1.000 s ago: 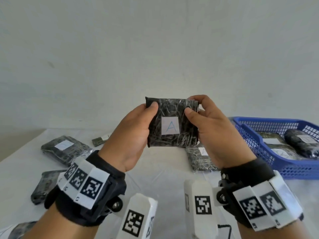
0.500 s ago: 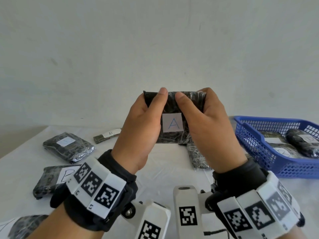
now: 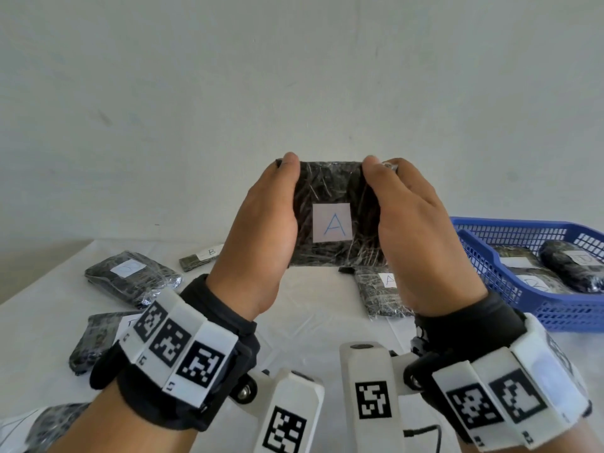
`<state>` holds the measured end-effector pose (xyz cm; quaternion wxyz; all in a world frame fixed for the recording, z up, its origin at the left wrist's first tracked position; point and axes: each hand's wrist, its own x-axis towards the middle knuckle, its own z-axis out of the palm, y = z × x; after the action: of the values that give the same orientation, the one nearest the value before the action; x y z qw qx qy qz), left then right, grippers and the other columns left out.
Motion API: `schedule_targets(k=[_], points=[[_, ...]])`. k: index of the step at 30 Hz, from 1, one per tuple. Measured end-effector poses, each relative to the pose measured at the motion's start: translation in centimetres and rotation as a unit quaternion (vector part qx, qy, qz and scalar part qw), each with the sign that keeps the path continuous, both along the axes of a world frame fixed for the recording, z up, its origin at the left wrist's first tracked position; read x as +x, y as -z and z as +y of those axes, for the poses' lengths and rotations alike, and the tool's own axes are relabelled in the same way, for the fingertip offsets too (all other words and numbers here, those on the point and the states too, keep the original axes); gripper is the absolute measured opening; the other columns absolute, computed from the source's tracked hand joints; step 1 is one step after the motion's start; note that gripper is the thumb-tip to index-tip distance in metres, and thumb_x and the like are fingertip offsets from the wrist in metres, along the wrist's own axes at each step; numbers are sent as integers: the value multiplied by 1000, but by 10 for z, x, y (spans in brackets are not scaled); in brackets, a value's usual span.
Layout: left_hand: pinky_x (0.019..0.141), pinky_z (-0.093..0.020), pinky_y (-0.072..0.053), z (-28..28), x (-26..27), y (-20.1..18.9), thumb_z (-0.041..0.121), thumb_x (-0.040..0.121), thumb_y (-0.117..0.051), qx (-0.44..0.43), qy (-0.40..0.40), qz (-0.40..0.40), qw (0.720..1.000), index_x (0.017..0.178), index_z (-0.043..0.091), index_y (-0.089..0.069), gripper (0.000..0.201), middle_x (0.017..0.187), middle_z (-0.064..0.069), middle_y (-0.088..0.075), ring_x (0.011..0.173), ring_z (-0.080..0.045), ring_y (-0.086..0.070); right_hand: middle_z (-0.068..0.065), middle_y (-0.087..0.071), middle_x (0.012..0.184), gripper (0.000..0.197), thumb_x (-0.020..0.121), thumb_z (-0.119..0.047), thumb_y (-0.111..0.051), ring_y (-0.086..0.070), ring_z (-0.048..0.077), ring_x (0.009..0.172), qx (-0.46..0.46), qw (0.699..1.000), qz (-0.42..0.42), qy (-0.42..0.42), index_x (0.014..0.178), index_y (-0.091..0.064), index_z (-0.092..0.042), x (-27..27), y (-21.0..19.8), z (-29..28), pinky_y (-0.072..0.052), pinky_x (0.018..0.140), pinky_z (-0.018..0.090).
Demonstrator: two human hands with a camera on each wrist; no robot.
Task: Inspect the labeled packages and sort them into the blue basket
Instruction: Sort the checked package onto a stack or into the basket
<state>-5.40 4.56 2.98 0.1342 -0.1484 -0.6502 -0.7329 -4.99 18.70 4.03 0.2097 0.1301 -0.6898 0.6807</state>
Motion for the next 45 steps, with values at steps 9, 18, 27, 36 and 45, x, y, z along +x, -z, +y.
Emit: schedule_targets(k=[9,18,27,36,45], points=[[110,-47,-47,-3,-2,-1,64,100,-42,41,32,-50,997,127,18,-70,60,128,-2,-74,121,-17,-68,1,-52,82,26,108,-36,-53,-50,18,77,-40,999,11,24,88,-55,-20,-3,3,-1,-46,69,42],[108,-58,-48,-4,-1,-2,62,102,-44,5,10,-8,1000,122,7,-66,62,121,-16,-73,116,-31,-69,8,-64,78,24,100,-36,-62,-55,22,71,-22,988,125,83,92,-64,-14,-7,6,1,-50,65,49],[95,-58,-58,-3,6,-3,39,107,-52,-17,5,25,1000,116,10,-67,33,111,-17,-75,103,-31,-74,9,-71,85,36,91,-39,-80,-71,30,76,3,992,111,64,100,-55,-15,-6,11,-2,-61,68,46],[98,-52,-58,-10,7,-8,26,109,-48,17,57,32,998,121,0,-65,33,117,-20,-74,108,-32,-73,18,-69,83,25,92,-34,-77,-65,34,75,-28,987,139,70,97,-62,-15,-2,6,1,-59,72,61],[87,-36,-62,-13,0,-5,17,106,-52,34,46,40,998,115,14,-74,24,105,-4,-80,96,-16,-75,-2,-77,81,9,99,-17,-71,-72,20,82,-122,988,88,27,104,-72,-10,-9,5,9,-58,92,65]])
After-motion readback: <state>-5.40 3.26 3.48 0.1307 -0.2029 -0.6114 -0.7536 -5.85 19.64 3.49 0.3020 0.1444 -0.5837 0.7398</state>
